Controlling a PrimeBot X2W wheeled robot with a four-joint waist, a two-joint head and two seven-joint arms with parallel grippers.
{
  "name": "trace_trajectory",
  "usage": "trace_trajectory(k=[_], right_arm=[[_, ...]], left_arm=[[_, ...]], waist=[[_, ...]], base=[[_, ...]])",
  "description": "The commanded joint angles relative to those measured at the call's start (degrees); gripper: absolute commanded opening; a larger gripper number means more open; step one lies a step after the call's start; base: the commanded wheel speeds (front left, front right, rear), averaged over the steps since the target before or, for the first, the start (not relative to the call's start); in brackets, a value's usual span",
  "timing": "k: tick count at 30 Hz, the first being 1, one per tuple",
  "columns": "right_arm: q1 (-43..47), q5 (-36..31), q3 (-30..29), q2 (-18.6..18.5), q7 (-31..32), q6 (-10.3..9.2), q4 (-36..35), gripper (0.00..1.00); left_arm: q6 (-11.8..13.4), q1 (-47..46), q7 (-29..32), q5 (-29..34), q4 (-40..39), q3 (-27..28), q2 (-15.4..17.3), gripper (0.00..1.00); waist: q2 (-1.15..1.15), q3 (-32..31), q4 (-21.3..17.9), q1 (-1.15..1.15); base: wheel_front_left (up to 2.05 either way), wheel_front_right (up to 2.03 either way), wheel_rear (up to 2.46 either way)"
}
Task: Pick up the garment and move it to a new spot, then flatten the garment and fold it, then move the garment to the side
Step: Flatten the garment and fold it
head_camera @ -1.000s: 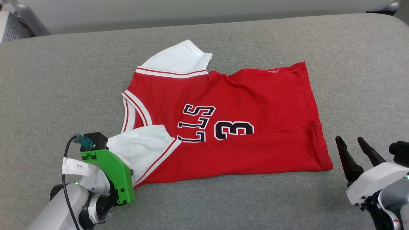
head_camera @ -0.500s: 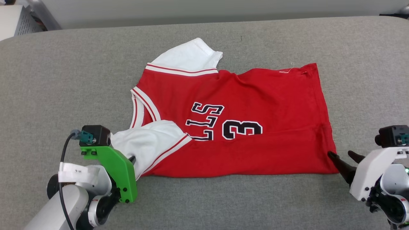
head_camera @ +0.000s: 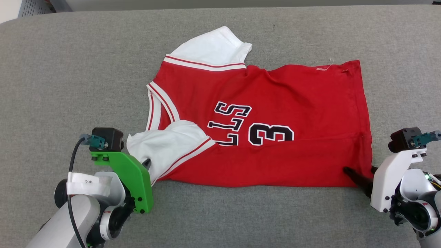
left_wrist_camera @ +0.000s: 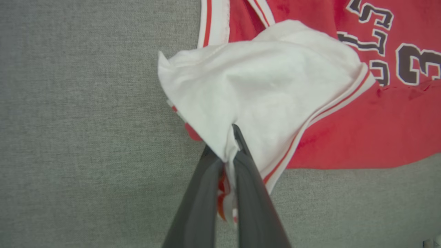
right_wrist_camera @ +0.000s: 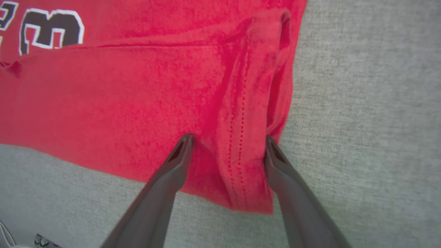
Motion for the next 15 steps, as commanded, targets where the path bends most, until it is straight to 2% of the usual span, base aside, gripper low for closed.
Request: trace_trajectory(k=[1, 2, 15], right_arm=[[1.2, 0.9, 2.5, 1.5, 1.0, 0.01, 1.9, 0.12], [1.1, 1.2, 2.7, 1.7, 0.8, 0.01, 2.0, 0.00], [0.8, 1.3, 3.7, -0.6, -3.0, 0.01, 2.2, 0.00]], left_arm=[[0.4, -0.3, -0.5, 0.2, 0.0, 0.1, 0.0, 0.00], [0.4, -0.2, -0.6, 0.1, 0.1, 0.1, 0.0, 0.00], [0.5, 4.0, -3.5, 0.6, -0.8, 0.3, 1.4, 0.00]], waist=[[0.00, 0.1, 0.0, 0.00], [0.00, 0.0, -0.1, 0.00], [0.00, -6.6, -1.1, 0.00]], base=[[0.00, 0.00, 0.00], [0.00, 0.00, 0.00], [0.00, 0.00, 0.00]])
